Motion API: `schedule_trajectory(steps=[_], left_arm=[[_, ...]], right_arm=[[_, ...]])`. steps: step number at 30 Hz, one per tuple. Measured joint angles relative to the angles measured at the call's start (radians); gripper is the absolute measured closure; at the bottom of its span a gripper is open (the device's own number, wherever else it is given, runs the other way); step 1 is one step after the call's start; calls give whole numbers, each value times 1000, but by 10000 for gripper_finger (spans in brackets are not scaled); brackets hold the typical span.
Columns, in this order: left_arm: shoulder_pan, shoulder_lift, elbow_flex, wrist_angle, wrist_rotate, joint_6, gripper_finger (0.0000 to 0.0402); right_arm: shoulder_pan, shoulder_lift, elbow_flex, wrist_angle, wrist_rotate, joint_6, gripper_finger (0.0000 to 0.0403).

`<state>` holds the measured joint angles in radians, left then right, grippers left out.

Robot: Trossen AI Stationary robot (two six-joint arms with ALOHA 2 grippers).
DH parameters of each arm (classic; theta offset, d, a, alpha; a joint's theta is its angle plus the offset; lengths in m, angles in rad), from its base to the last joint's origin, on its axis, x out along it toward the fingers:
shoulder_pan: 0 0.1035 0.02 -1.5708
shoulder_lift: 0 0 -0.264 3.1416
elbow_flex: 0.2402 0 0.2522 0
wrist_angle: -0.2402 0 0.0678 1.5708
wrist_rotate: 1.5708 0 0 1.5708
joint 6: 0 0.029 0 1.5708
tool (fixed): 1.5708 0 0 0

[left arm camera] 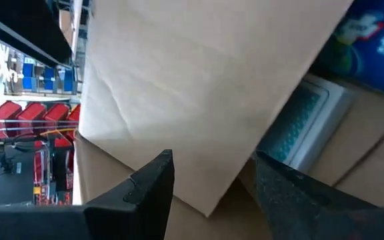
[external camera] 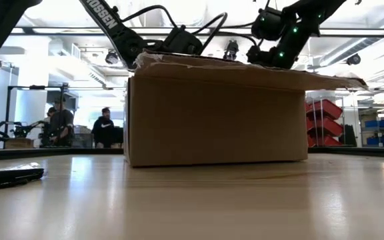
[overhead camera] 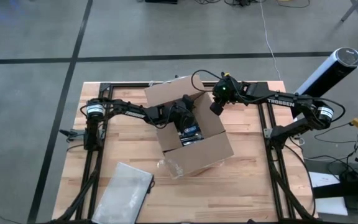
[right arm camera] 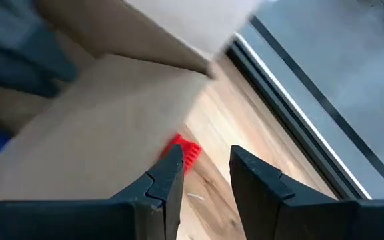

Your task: Unpack boxes

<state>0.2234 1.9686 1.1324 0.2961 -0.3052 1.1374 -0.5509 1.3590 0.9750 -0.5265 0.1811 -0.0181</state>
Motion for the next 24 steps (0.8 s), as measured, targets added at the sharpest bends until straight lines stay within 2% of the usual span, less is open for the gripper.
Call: schedule_trajectory(steps=[2,7,9,16,24], left_arm=[[0,0,0,8,8,-1,211],[0,0,0,9,9,-1,208],[0,0,0,9,9,-1,208],[0,6,0,8,29,-1,210],[0,25,-1,-19,27,2,202]], right_arm=[[-17,0,-16,-3,-40,2,306],[-46,1,-53,-2,-276,30,326],[-45,1,-60,-2,-324,49,335],[-25,1,-63,6,-370,78,358],[-18,1,-63,12,-375,82,350]])
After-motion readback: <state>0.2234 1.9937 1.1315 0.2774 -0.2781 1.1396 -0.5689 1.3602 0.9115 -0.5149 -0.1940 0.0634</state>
